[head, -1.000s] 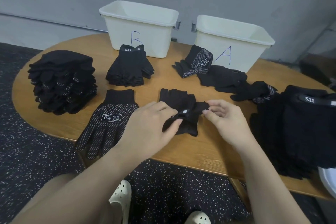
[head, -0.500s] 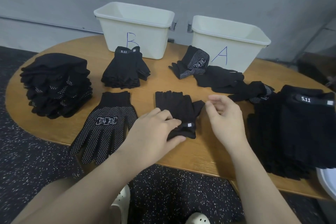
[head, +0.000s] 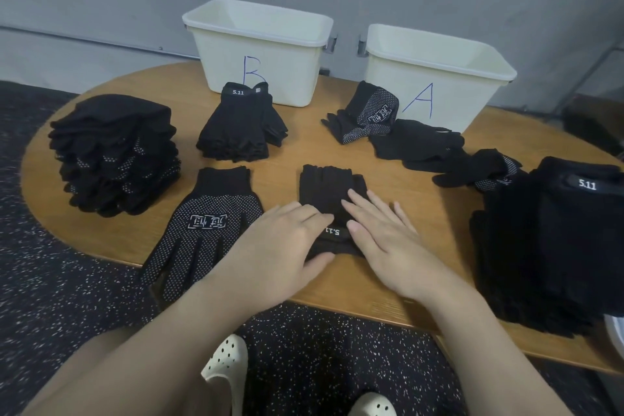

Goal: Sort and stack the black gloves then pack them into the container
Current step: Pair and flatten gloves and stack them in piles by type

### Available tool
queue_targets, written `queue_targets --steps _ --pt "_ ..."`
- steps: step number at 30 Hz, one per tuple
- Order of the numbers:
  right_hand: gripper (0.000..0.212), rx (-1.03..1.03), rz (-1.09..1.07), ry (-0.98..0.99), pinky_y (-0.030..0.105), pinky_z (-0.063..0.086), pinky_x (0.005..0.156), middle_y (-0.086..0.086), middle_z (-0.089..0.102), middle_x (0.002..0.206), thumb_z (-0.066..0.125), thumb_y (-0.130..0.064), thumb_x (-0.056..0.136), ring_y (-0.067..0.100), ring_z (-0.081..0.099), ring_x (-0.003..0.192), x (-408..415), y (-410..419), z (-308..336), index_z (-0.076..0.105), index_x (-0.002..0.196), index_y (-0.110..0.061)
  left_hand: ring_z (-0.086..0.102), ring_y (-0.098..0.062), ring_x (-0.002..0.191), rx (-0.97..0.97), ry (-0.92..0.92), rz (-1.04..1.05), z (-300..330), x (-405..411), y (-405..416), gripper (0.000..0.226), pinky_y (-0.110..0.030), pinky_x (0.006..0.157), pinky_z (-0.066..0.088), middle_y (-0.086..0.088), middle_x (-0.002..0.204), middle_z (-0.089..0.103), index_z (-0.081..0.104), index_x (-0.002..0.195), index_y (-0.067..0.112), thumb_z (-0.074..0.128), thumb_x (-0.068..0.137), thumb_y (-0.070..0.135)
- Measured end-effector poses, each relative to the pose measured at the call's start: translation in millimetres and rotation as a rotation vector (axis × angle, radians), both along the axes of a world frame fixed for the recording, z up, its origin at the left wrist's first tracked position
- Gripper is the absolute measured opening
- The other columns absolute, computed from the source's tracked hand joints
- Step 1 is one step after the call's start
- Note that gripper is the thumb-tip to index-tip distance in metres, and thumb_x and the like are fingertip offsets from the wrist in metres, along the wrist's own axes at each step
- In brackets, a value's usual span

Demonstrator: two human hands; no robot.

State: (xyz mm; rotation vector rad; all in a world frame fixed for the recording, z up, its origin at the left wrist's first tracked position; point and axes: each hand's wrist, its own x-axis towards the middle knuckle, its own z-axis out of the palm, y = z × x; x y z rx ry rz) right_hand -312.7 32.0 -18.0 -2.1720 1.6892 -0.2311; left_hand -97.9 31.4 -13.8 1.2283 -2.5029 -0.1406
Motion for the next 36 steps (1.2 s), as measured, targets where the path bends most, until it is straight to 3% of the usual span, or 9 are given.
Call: queue_targets --steps 6,9,12,16,23,27,29,31,36 --pt "0.095 -0.04 0.01 0.093 0.041 -0.012 0.128 -0.031 -0.014 0.165 0.005 -0.093 0.081 -0.005 -0.033 0.147 3 5 0 0.007 0.162 -0.043 0.06 -0.016 0.112 0.014 -0.018 -0.059 3 4 2 0.047 -0.034 0.093 0.055 0.003 0.124 0.068 0.058 0.142 0.018 0.063 0.096 0.023" --pt "0.113 -0.16 0.045 0.096 0.045 -0.011 0.128 -0.027 -0.003 0.167 0.019 -0.104 0.068 -0.002 -0.03 0.15 6 8 1 0.021 0.161 -0.039 0.063 -0.018 0.107 0.005 0.011 -0.034 5 4 0 0.042 -0.038 0.087 0.058 0.001 0.117 0.072 0.061 0.139 0.016 0.06 0.097 0.02" --pt "0.088 -0.317 0.06 0.04 0.048 -0.006 0.129 -0.023 0.023 0.164 0.043 -0.086 0.08 0.0 -0.015 0.155 5 10 0 0.044 0.152 -0.036 0.061 -0.009 0.106 0.052 0.138 0.003 8 11 -4 0.036 -0.031 0.095 0.052 0.008 0.117 0.07 0.063 0.137 0.02 0.054 0.102 0.025" --pt "0.044 -0.397 0.043 -0.108 0.047 0.006 0.13 -0.027 0.054 0.134 0.061 -0.051 0.09 0.004 0.032 0.151 6 10 -5 0.065 0.13 -0.032 0.048 0.004 0.08 0.151 0.267 0.06 10 19 -6 0.034 -0.009 0.081 0.038 0.018 0.096 0.055 0.062 0.137 0.023 0.053 0.105 0.029" --pt "0.027 -0.511 -0.037 -0.227 0.041 0.024 0.124 -0.033 0.06 0.113 0.069 -0.041 0.09 -0.002 0.06 0.116 20 7 1 0.074 0.115 -0.029 0.06 -0.009 0.101 0.117 0.394 0.059 11 20 -6 0.035 -0.031 0.095 0.044 0.011 0.107 0.07 0.063 0.132 0.026 0.044 0.106 0.04" --pt "0.019 -0.511 -0.111 -0.638 0.018 0.05 0.089 -0.025 0.075 0.097 0.068 -0.022 0.092 0.001 0.069 0.093 26 13 25 0.071 0.103 -0.037 0.057 0.006 0.122 0.339 0.715 0.051 19 23 -7 0.051 -0.016 0.103 0.043 0.018 0.126 0.067 0.057 0.134 0.036 0.068 0.089 0.057" --pt "0.015 -0.526 -0.176 -0.837 0.013 0.051 0.082 -0.025 0.075 0.097 0.066 -0.021 0.091 -0.001 0.069 0.093 28 16 37 0.07 0.101 -0.031 0.06 0.01 0.105 0.429 0.765 0.069 21 23 -11 0.045 -0.011 0.09 0.045 0.018 0.113 0.07 0.063 0.119 0.031 0.077 0.083 0.053" --pt "0.014 -0.527 -0.24 -0.964 0.011 0.052 0.08 -0.023 0.075 0.095 0.064 -0.026 0.088 -0.003 0.07 0.094 31 15 45 0.07 0.101 -0.026 0.053 0.0 0.069 0.404 0.802 0.073 21 22 -15 0.031 -0.024 0.067 0.043 0.014 0.074 0.059 0.057 0.083 0.016 0.078 0.088 0.04" --pt "0.012 -0.417 -0.321 -1.137 0.013 0.055 0.074 -0.018 0.077 0.094 0.062 -0.023 0.094 0.001 0.072 0.094 55 -5 51 0.07 0.102 -0.024 0.04 -0.007 0.057 0.321 0.82 0.117 22 33 -22 0.046 -0.031 0.056 0.035 0.009 0.06 0.04 0.037 0.065 0.024 0.07 0.095 0.035"
